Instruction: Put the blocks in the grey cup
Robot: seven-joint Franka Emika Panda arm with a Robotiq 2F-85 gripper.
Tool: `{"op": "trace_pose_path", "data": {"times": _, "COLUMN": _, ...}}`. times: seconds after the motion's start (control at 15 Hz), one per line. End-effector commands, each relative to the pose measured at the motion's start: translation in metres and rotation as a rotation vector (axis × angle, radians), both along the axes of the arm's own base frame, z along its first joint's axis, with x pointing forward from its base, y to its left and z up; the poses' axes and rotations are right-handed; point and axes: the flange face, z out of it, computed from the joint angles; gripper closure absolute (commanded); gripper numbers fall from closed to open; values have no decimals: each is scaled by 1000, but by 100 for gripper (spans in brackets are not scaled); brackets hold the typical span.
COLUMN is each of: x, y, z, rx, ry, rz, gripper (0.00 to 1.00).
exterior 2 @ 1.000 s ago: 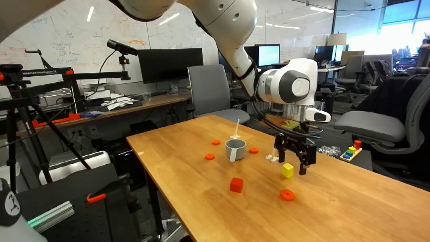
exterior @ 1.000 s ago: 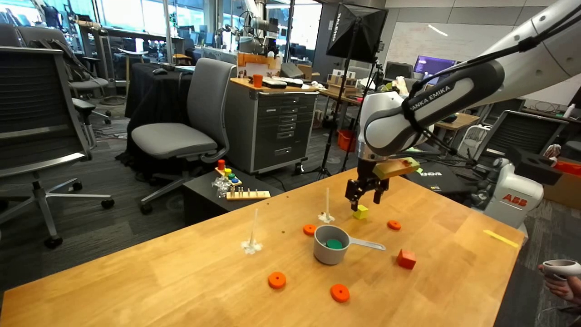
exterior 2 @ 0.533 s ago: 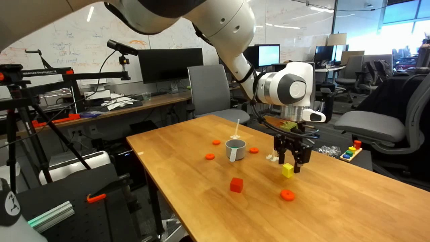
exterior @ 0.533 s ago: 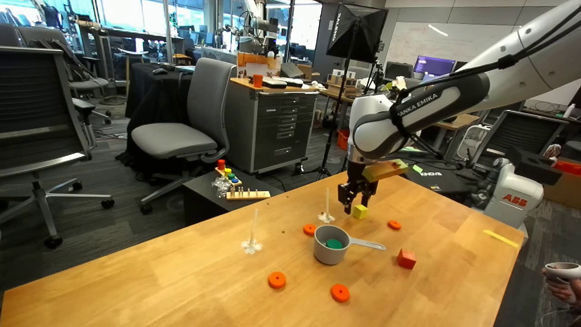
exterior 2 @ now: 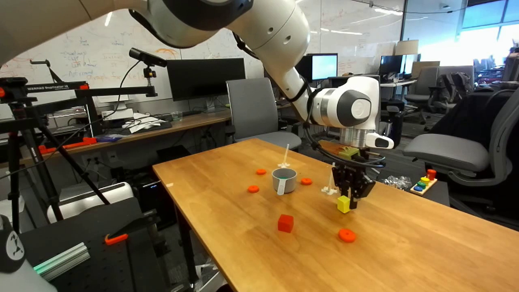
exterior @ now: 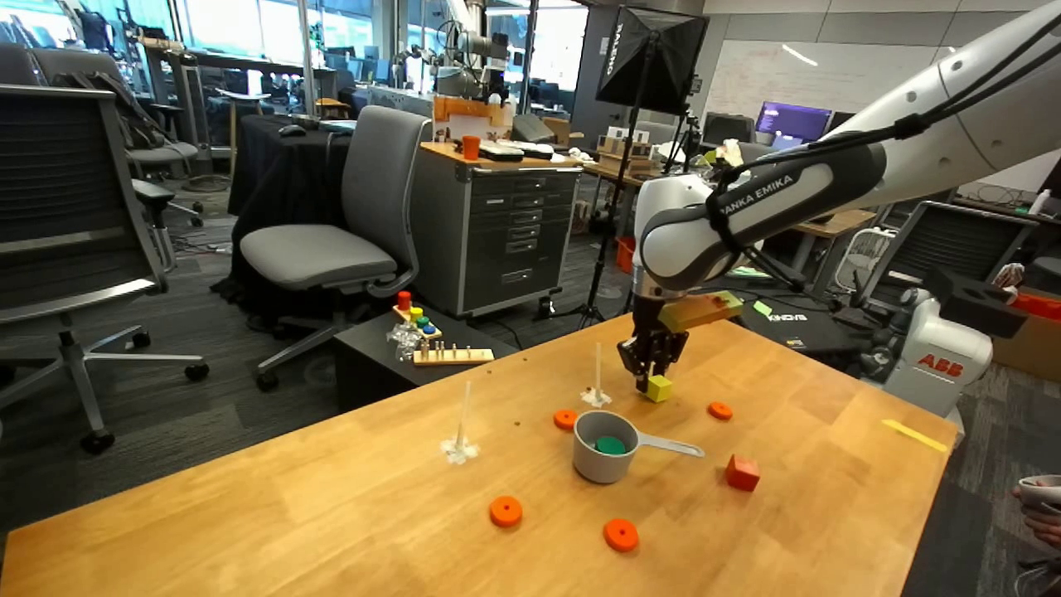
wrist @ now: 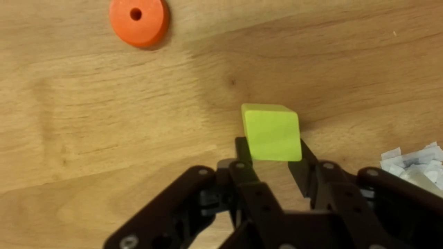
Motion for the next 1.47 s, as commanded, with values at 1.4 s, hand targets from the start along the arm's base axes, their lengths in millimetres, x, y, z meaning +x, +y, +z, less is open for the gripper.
{"op": "trace_pose_path", "data": {"times": 1.4, "x": -56, "y": 151, "z": 99, "rx": 54, "ry": -37, "rz": 220, "gripper": 91}}
